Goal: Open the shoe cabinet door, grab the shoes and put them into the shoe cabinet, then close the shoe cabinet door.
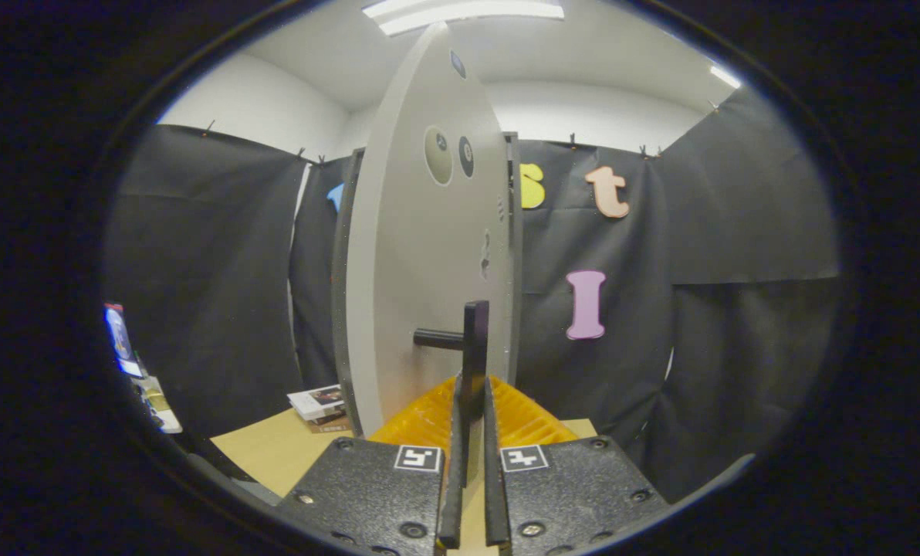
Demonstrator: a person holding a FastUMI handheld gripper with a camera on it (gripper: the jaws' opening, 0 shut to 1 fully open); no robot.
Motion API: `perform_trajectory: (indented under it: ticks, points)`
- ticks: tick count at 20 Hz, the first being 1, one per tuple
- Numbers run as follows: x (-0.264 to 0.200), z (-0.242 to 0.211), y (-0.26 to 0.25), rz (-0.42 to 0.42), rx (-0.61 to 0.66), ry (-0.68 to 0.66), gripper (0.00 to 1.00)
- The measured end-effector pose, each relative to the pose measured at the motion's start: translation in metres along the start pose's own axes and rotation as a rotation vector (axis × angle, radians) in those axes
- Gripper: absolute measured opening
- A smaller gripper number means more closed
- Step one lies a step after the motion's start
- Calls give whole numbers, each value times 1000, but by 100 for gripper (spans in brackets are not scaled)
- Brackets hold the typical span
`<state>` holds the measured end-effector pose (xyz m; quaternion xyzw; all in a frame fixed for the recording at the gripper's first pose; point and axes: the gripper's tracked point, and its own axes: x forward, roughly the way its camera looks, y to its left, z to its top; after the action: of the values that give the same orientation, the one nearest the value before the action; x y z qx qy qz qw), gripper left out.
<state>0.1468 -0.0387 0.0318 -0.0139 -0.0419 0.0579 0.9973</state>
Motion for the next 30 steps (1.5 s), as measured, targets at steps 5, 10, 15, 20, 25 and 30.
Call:
perform_trajectory:
  ticks: [5,10,15,20,25,30]
  points:
    - [-6,-3,-40,52,64,12,4]
    - [-3,-2,-45,23,24,-10,4]
    - [-28,-13,-67,-122,54,1,41]
    - [-89,-22,-44,-151,89,-39,95]
    - [-123,-57,-1,-135,91,-25,100]
    - [-121,-107,56,-16,113,40,100]
